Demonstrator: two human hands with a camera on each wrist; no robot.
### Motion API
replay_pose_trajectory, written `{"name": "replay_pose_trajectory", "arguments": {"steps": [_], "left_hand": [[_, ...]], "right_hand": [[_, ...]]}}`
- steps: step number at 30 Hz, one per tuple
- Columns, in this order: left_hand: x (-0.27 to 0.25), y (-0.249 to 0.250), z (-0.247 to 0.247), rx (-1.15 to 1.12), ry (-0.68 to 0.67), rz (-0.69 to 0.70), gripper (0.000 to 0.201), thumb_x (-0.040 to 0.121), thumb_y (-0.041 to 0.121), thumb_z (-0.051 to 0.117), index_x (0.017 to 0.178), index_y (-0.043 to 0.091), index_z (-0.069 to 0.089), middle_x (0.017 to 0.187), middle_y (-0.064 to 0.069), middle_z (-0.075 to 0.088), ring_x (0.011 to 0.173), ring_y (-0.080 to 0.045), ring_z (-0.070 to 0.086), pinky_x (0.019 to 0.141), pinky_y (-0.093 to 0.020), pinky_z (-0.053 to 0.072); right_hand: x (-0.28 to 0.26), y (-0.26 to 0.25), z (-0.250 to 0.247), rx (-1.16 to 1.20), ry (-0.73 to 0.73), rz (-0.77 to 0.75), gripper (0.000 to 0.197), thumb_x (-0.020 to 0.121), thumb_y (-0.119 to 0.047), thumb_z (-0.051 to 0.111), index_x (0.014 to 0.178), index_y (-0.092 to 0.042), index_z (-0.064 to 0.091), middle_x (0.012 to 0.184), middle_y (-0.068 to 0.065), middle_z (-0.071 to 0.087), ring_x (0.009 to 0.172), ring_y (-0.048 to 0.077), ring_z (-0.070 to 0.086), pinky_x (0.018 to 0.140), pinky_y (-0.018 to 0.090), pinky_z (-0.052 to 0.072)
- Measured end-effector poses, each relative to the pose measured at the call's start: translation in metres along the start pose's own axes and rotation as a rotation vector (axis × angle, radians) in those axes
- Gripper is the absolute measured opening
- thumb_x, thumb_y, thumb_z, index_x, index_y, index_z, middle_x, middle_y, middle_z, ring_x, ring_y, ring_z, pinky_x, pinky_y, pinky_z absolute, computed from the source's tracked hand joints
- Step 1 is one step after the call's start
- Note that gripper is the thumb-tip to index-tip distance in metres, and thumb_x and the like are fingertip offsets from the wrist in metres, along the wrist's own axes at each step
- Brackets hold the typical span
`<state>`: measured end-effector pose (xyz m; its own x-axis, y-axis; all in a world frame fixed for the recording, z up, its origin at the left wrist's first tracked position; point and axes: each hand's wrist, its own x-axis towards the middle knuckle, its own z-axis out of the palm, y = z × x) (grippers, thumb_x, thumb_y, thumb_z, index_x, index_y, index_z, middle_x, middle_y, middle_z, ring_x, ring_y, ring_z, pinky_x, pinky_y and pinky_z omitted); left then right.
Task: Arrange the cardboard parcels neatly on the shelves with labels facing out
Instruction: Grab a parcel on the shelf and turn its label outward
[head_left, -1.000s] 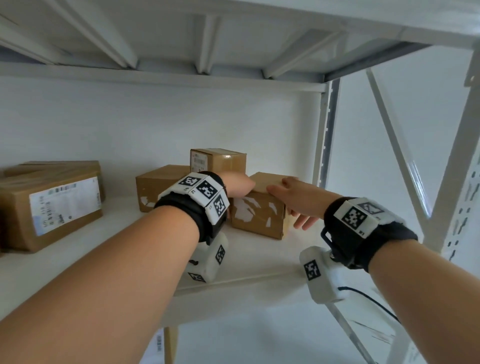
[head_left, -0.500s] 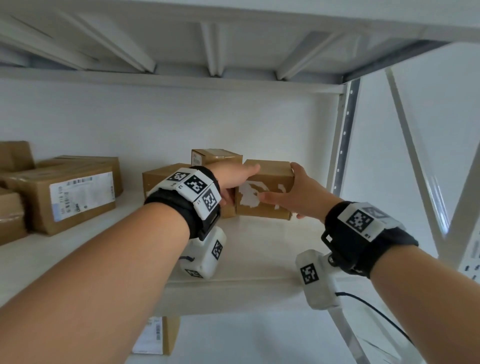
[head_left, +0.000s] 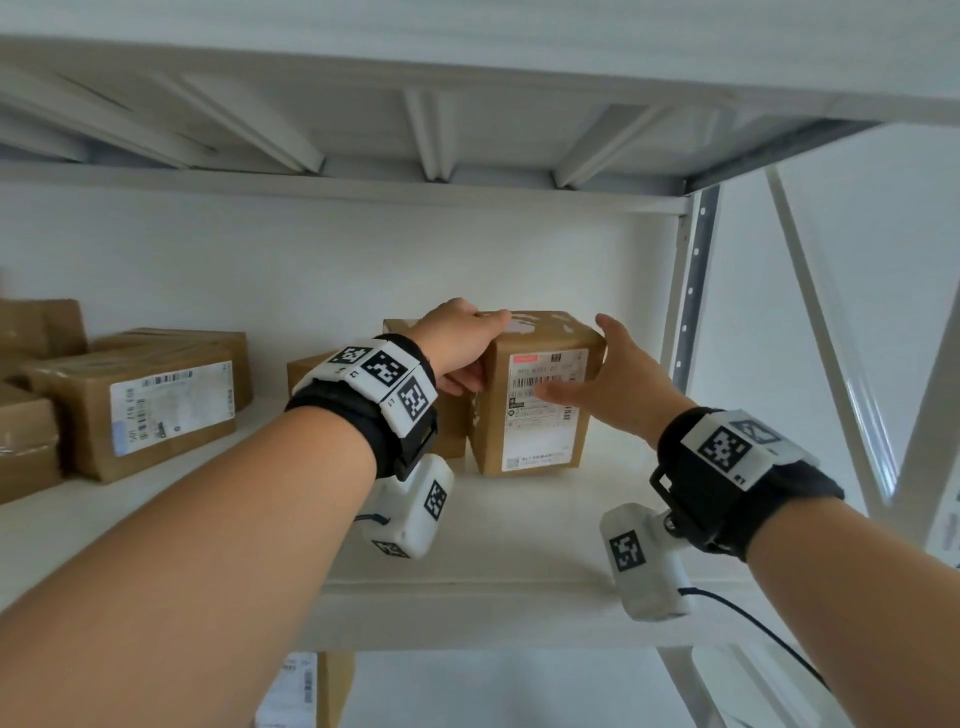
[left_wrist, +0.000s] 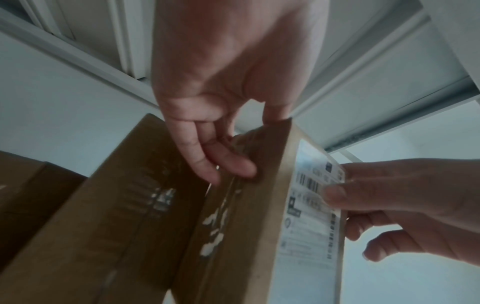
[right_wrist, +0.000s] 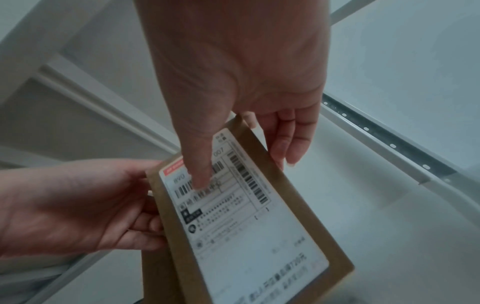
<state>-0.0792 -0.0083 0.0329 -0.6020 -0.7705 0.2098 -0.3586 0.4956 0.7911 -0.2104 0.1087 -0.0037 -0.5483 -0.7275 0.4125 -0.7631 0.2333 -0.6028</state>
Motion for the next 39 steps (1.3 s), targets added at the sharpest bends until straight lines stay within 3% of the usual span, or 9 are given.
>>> {"name": "replay_pose_trajectory", "arguments": {"steps": [6, 9, 12, 16, 20, 24, 28, 34, 39], "left_hand": [[0.002, 0.003, 0.004, 0.0, -0.027, -0.021, 0.05, 0.097, 0.05, 0.04, 0.119, 0.009, 0.058, 0.076, -0.006, 0.061, 0.063, -0.019, 0.06, 0.071, -0.035, 0.056], [0.004, -0.002, 0.006, -0.001, -0.042, -0.046, 0.051, 0.097, 0.05, 0.039, 0.12, 0.008, 0.058, 0.076, -0.006, 0.06, 0.065, -0.019, 0.06, 0.077, -0.038, 0.057], [0.003, -0.004, 0.007, -0.012, -0.05, -0.058, 0.051, 0.098, 0.05, 0.038, 0.122, 0.01, 0.057, 0.083, -0.007, 0.06, 0.071, -0.019, 0.061, 0.081, -0.04, 0.057], [0.001, -0.003, 0.01, -0.027, -0.094, -0.067, 0.055, 0.096, 0.053, 0.041, 0.132, 0.012, 0.05, 0.111, -0.01, 0.062, 0.086, -0.022, 0.063, 0.078, -0.039, 0.059], [0.003, 0.001, 0.017, -0.064, -0.136, -0.017, 0.071, 0.092, 0.053, 0.05, 0.152, 0.024, 0.024, 0.095, -0.001, 0.055, 0.077, -0.02, 0.063, 0.068, -0.033, 0.058], [0.006, 0.007, 0.031, 0.017, -0.169, 0.072, 0.075, 0.087, 0.047, 0.063, 0.15, 0.024, 0.029, 0.093, 0.006, 0.056, 0.077, -0.014, 0.062, 0.066, -0.029, 0.058], [0.01, 0.019, 0.05, 0.103, -0.16, 0.162, 0.073, 0.086, 0.029, 0.07, 0.148, 0.02, 0.032, 0.085, 0.011, 0.054, 0.071, -0.008, 0.059, 0.069, -0.028, 0.06], [0.018, 0.039, 0.078, 0.147, -0.184, 0.22, 0.055, 0.086, 0.027, 0.07, 0.135, 0.018, 0.046, 0.083, 0.01, 0.056, 0.075, -0.014, 0.062, 0.07, -0.029, 0.059], [0.022, 0.052, 0.099, 0.173, -0.204, 0.252, 0.047, 0.085, 0.027, 0.07, 0.127, 0.018, 0.051, 0.088, 0.004, 0.06, 0.083, -0.019, 0.066, 0.075, -0.032, 0.06]], "right_hand": [[-0.001, 0.003, -0.001, 0.014, -0.013, 0.003, 0.062, 0.077, -0.045, 0.073, 0.125, -0.019, 0.044, 0.102, -0.006, 0.064, 0.085, 0.012, 0.059, 0.068, 0.022, 0.046], [-0.001, 0.004, -0.001, -0.022, -0.009, 0.011, 0.056, 0.079, -0.05, 0.069, 0.12, -0.019, 0.048, 0.092, -0.009, 0.06, 0.082, 0.012, 0.058, 0.068, 0.024, 0.046], [0.003, 0.007, -0.001, -0.063, -0.002, 0.031, 0.059, 0.081, -0.058, 0.062, 0.123, -0.019, 0.049, 0.089, -0.009, 0.062, 0.077, 0.012, 0.06, 0.071, 0.03, 0.053], [0.006, 0.01, -0.003, -0.042, -0.006, 0.086, 0.069, 0.083, -0.068, 0.049, 0.127, -0.015, 0.052, 0.098, -0.002, 0.067, 0.088, 0.018, 0.064, 0.083, 0.04, 0.057], [0.004, 0.011, -0.007, -0.035, 0.011, 0.086, 0.056, 0.092, -0.059, 0.04, 0.122, -0.013, 0.054, 0.092, 0.001, 0.068, 0.085, 0.021, 0.066, 0.081, 0.041, 0.057], [0.0, 0.019, -0.014, -0.075, 0.078, 0.034, 0.048, 0.097, -0.042, 0.041, 0.142, -0.027, 0.035, 0.108, -0.002, 0.064, 0.092, 0.02, 0.063, 0.084, 0.044, 0.056], [-0.001, 0.028, -0.027, -0.172, 0.141, -0.006, 0.034, 0.098, -0.032, 0.041, 0.13, -0.025, 0.049, 0.097, -0.006, 0.06, 0.087, 0.019, 0.062, 0.08, 0.038, 0.056], [0.002, 0.047, -0.044, -0.223, 0.167, 0.039, 0.034, 0.096, -0.035, 0.045, 0.128, -0.025, 0.053, 0.096, -0.006, 0.06, 0.083, 0.017, 0.058, 0.07, 0.027, 0.046], [0.001, 0.062, -0.058, -0.192, 0.175, 0.085, 0.041, 0.094, -0.04, 0.05, 0.132, -0.024, 0.051, 0.109, -0.003, 0.067, 0.09, 0.017, 0.063, 0.079, 0.032, 0.054]]}}
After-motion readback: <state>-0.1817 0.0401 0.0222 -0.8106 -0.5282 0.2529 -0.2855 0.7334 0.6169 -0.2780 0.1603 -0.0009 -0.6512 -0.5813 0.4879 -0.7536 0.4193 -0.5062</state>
